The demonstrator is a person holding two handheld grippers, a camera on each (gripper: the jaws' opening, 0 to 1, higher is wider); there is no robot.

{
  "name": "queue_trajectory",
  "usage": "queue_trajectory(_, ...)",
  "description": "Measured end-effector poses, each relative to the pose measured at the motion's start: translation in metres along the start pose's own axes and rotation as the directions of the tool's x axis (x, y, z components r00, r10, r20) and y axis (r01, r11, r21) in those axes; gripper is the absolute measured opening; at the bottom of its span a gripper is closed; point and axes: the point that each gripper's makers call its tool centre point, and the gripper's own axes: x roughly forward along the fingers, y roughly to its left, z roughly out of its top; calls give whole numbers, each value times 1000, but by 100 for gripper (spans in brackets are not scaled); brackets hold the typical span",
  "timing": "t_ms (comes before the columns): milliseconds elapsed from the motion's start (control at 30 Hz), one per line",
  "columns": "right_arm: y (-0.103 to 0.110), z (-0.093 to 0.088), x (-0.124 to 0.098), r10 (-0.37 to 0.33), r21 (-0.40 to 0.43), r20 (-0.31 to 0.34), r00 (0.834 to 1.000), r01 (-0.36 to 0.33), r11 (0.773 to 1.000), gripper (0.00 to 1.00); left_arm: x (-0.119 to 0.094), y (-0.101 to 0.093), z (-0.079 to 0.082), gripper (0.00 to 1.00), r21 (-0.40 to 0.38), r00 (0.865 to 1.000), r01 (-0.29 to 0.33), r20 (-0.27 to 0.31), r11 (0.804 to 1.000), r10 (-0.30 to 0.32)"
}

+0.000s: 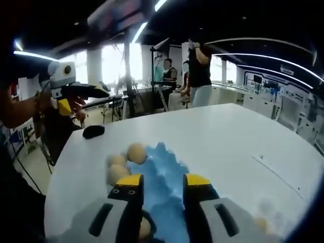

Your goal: Place the egg into an empty slot of the egg tray after lifting it from the table, then release the egg inside the slot.

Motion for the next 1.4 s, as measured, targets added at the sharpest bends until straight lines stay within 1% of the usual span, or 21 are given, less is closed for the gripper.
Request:
queue_trajectory(167, -11, -7, -17, -34, 10, -3, 999, 34, 999, 31, 1, -1, 2, 73, 1, 1000, 1, 5, 1000, -1)
queue_trajectory(367, -30, -21, -45, -100, 31, -14, 995, 100, 994, 31, 1, -1, 4, 73, 5, 1000, 3, 5, 1000, -3)
queue_trajectory(567, -53, -44, -77, -176, 49, -51, 983, 178, 983, 31, 2, -1, 4, 73, 8, 1000, 4, 2, 1000, -4)
queue_trajectory(800, -75, -59, -105, -255, 60, -74, 964, 260, 964, 31, 3, -2, 4, 73, 10, 1000, 10, -1, 1000, -10)
queue_trajectory(867, -79, -62, -109, -262, 61, -81, 962, 267, 962, 30, 4, -2, 5, 73, 11, 1000, 12, 0, 1000, -12)
queue_trajectory(900, -82, -65, -113, -275, 58, -89, 957, 281, 958, 30, 4, -2, 4, 73, 11, 1000, 12, -1, 1000, -12)
queue_trajectory(1100, -91, -80, -125, -302, 62, -121, 946, 310, 949, 30, 4, -1, 3, 73, 10, 1000, 10, -5, 1000, -10)
queue_trajectory(1267, -95, -90, -126, -309, 63, -147, 940, 321, 945, 30, 4, -1, 3, 73, 11, 1000, 10, -7, 1000, -10)
queue_trajectory(1333, -95, -97, -125, -309, 55, -172, 935, 322, 945, 29, 4, -2, 4, 73, 9, 1000, 11, -4, 1000, -11)
queue_trajectory(1400, -95, -96, -125, -305, 42, -171, 937, 317, 948, 27, 4, -1, 4, 73, 11, 1000, 10, -5, 1000, -10)
